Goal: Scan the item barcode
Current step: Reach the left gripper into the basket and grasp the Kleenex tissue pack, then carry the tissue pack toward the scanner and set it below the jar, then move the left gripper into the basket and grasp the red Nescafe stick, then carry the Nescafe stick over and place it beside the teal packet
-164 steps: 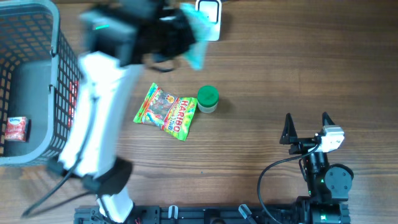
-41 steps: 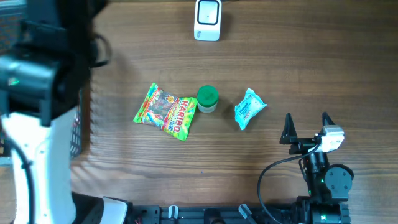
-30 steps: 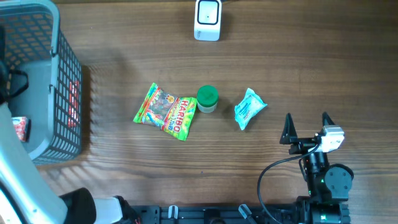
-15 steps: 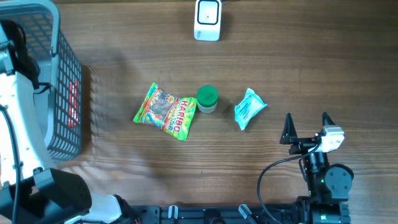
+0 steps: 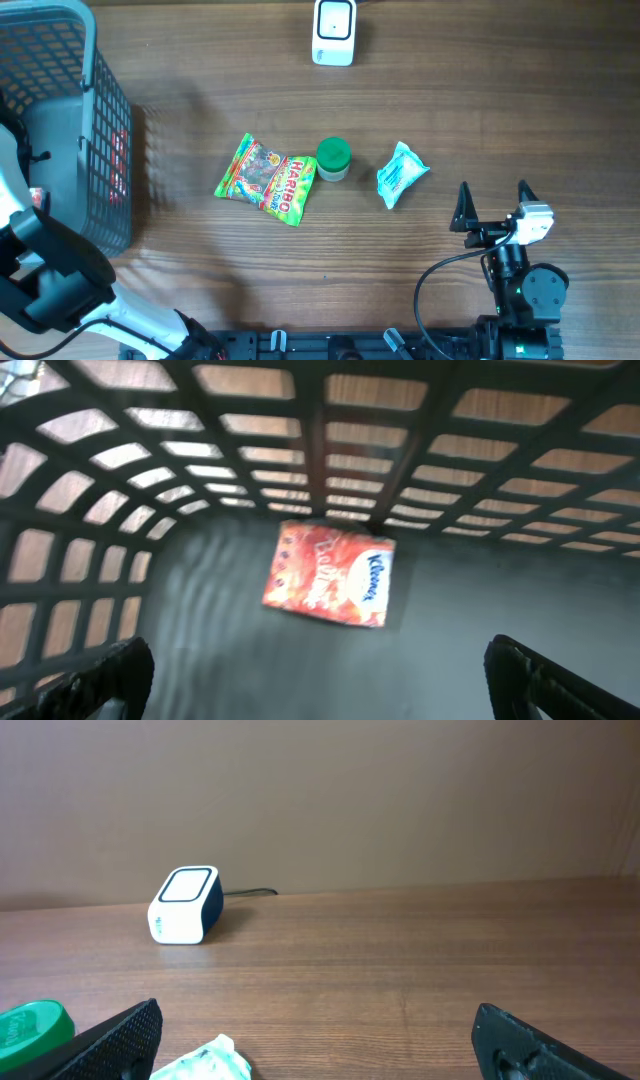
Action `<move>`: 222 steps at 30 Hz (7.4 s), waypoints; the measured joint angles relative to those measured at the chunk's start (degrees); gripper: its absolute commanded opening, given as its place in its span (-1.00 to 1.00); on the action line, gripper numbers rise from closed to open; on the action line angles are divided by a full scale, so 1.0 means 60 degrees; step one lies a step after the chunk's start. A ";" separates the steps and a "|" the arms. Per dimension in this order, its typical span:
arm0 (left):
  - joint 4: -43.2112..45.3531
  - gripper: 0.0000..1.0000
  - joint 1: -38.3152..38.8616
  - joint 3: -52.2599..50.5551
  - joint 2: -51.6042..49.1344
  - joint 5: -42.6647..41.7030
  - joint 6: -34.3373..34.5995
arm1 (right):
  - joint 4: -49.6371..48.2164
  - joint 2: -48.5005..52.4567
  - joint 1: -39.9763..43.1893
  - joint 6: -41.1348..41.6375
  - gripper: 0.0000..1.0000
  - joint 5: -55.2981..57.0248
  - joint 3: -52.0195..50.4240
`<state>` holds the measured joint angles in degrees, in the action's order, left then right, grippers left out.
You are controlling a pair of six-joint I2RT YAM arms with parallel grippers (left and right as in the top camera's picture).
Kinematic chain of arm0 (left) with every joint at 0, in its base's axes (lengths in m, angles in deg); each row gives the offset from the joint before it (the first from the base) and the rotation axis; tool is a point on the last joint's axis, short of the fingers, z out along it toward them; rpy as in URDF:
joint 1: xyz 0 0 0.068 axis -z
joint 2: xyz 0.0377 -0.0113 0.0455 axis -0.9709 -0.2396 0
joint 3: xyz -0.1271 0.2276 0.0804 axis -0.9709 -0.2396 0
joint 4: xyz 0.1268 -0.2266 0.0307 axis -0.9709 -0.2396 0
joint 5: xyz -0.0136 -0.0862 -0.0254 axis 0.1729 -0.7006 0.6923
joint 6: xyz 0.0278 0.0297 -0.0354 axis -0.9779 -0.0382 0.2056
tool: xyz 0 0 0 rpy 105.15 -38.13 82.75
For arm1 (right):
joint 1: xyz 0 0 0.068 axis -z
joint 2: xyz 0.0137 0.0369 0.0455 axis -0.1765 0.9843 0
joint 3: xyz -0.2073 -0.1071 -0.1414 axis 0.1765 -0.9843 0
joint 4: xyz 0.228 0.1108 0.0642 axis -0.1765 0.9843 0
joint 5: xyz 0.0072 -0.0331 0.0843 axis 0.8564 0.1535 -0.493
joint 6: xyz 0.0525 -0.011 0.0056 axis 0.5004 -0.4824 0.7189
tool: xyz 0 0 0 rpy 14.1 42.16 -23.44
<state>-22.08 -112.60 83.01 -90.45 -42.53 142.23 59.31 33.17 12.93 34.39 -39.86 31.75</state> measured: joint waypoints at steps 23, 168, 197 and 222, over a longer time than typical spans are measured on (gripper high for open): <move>0.3952 1.00 -0.0918 -0.2779 -0.0117 -0.0576 -0.2058 | 0.0000 0.0000 0.0000 0.0000 1.00 0.0000 0.0000; -0.0659 1.00 0.0831 -0.0302 -0.1417 -0.6127 -0.2135 | 0.0000 0.0000 0.0000 0.0000 0.99 -0.0004 0.0000; -0.2317 -0.92 -0.0007 0.2098 0.0532 -0.6025 -0.1486 | 0.0004 0.0000 0.0000 0.0000 0.99 -0.0004 0.0000; 0.0667 -0.92 1.1493 0.1056 0.1373 -0.6094 -0.1676 | 0.0000 0.0000 0.0000 0.0000 1.00 -0.0004 0.0000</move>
<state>-18.08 -43.64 89.35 -82.21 -79.10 132.17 59.31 33.17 12.93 34.39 -39.88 31.75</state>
